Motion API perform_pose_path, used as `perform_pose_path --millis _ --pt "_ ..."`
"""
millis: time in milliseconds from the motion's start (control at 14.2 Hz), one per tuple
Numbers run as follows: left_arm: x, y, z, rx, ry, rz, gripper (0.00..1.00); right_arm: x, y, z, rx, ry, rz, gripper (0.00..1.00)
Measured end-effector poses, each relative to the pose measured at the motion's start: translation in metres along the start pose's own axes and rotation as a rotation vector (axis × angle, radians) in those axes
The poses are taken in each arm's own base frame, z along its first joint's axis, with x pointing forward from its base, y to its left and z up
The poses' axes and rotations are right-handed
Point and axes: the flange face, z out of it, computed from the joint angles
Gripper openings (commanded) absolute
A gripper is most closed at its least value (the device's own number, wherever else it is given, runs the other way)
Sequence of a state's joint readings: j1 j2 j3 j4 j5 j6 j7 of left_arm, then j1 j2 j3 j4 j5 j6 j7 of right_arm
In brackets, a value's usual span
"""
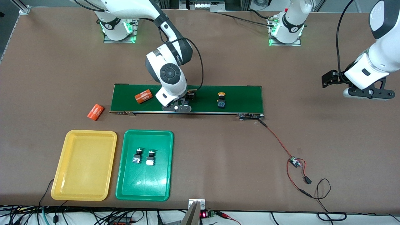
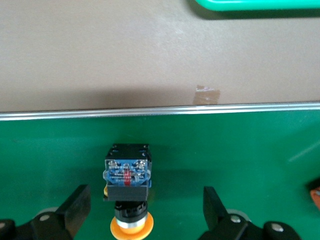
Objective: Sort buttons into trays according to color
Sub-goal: 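Grasp an orange-cap button on the belt with the right gripper, then carry the orange-cap button over the yellow tray with the right gripper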
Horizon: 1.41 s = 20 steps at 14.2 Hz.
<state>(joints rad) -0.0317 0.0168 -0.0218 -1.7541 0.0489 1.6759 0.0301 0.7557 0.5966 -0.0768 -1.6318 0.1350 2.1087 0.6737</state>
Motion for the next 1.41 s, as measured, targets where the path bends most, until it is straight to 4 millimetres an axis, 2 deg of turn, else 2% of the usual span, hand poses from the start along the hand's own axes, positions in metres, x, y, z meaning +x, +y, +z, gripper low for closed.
perform_pose_path --millis 141,211,281,351,422,773,984,1054,1195,1406 --pt "0.000 0.000 0.000 0.000 0.000 -0.001 1.00 0.002 0.000 0.011 -0.007 -0.004 0.012 0.97" --pt "0.000 0.000 0.000 0.000 0.000 -0.001 1.00 0.003 -0.001 0.016 -0.005 0.000 0.015 0.64" --pt "0.000 0.000 0.000 0.000 0.000 -0.001 1.00 0.004 -0.001 0.020 -0.003 0.004 0.023 0.27" --pt "0.000 0.000 0.000 0.000 0.000 -0.001 1.00 0.005 -0.001 0.020 -0.002 0.005 0.037 0.12" --pt "0.000 -0.001 0.000 0.000 0.000 -0.001 1.00 0.006 -0.001 0.019 0.000 0.007 0.066 0.01" --pt "0.000 -0.001 0.000 0.000 0.000 -0.002 1.00 0.009 -0.004 0.011 0.013 0.020 0.157 0.00" --pt "0.000 -0.001 0.000 0.000 0.000 -0.003 1.00 0.024 0.010 0.005 0.015 0.034 0.195 0.00" --pt "0.000 -0.001 0.000 0.000 0.000 -0.003 1.00 0.035 0.020 -0.001 0.018 0.048 0.220 0.00" --pt "0.000 -0.002 0.000 0.000 0.000 -0.003 1.00 0.072 0.057 -0.023 0.022 0.101 0.292 0.00" --pt "0.000 -0.002 0.000 0.000 -0.001 -0.003 1.00 0.127 0.136 -0.051 0.002 0.177 0.403 0.00"
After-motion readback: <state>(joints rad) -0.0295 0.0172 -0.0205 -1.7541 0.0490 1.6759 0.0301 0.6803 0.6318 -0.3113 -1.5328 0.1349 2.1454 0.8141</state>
